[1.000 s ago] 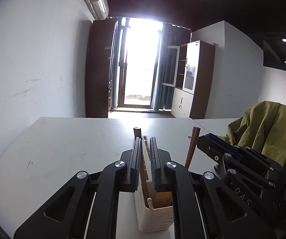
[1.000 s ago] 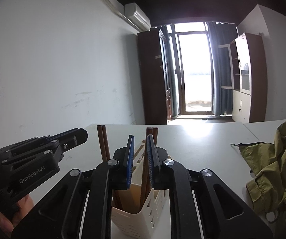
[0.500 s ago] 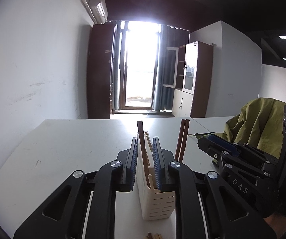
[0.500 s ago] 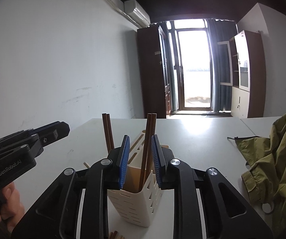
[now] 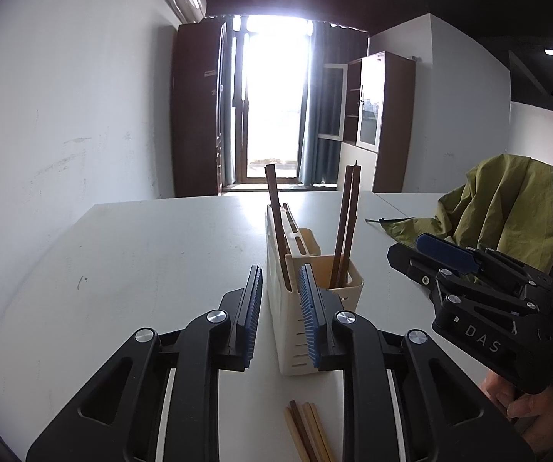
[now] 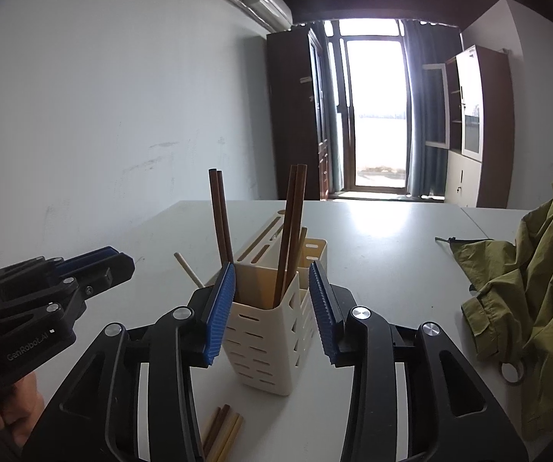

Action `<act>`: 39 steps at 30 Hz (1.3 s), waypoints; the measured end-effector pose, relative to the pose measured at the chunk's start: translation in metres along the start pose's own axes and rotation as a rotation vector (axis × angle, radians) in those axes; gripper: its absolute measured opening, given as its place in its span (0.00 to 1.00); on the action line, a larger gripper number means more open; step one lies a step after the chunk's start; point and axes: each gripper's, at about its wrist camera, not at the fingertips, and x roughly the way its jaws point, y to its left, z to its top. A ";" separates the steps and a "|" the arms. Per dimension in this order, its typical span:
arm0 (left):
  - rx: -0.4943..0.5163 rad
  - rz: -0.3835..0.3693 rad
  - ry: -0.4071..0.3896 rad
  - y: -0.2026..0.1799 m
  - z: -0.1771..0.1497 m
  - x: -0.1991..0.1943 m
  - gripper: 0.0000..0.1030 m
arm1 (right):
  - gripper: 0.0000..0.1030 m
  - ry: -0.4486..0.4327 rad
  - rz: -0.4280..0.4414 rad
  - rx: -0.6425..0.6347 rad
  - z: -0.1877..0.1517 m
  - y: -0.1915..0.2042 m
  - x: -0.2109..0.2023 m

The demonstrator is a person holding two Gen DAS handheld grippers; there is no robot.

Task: Organize utensils
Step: 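Withdraw both grippers from the holder and lower them toward the remaining chopsticks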

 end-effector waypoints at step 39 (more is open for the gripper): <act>-0.053 0.014 0.238 0.027 -0.103 0.006 0.33 | 0.55 0.374 -0.019 -0.052 -0.117 0.028 0.055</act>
